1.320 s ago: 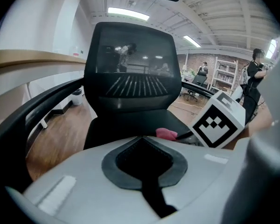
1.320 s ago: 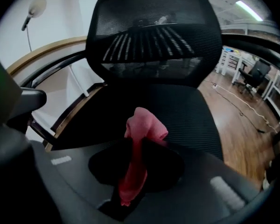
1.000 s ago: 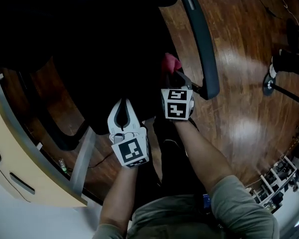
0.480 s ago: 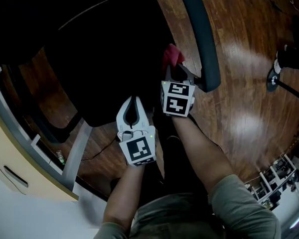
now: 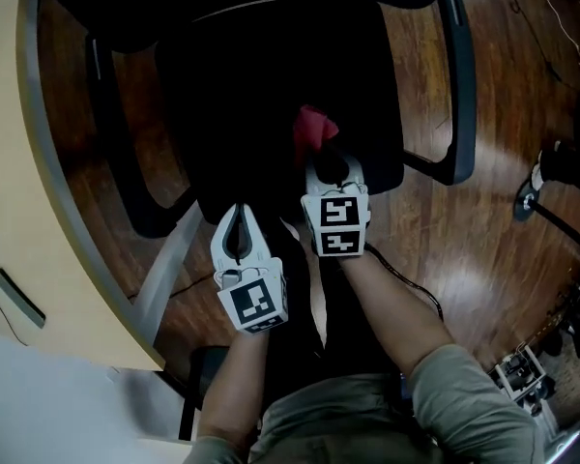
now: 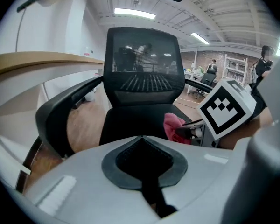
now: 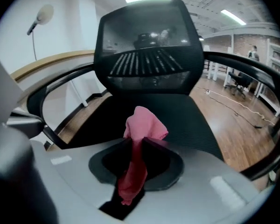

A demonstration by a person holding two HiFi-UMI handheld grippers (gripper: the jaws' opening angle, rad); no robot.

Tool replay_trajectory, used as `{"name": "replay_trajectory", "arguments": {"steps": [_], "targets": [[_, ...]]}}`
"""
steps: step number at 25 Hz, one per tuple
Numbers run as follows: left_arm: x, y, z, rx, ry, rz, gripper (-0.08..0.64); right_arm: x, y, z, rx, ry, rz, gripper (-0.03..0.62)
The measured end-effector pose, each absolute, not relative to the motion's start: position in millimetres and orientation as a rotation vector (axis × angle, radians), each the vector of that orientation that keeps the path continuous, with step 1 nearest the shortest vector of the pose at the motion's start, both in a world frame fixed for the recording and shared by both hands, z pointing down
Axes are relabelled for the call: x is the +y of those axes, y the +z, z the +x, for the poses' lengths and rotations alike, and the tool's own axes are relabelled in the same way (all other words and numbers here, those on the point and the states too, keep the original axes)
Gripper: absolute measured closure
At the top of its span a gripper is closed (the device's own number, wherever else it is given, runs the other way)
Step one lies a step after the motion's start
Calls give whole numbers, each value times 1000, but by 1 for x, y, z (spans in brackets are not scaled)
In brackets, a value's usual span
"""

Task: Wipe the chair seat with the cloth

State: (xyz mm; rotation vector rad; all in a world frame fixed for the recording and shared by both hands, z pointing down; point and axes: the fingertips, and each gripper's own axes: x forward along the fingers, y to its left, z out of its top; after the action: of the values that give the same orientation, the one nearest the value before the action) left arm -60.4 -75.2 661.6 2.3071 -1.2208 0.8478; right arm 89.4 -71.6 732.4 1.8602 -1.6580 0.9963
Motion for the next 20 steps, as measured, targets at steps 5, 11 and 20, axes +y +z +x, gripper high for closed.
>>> {"name": "replay_trajectory", "arguments": {"steps": [5,11,20], "targets": [[-71,673,-129,-1335,826,2206,555,-100,730,-25,-1896,992,1596,525],[-67,686,-179,-1363,828,2159,555,-90,746,-109,-1947,1027,1420,525],[-61,709,-197,-1388,854,2131,557,-72,784,-132,-1946,1030,1309,525]]}}
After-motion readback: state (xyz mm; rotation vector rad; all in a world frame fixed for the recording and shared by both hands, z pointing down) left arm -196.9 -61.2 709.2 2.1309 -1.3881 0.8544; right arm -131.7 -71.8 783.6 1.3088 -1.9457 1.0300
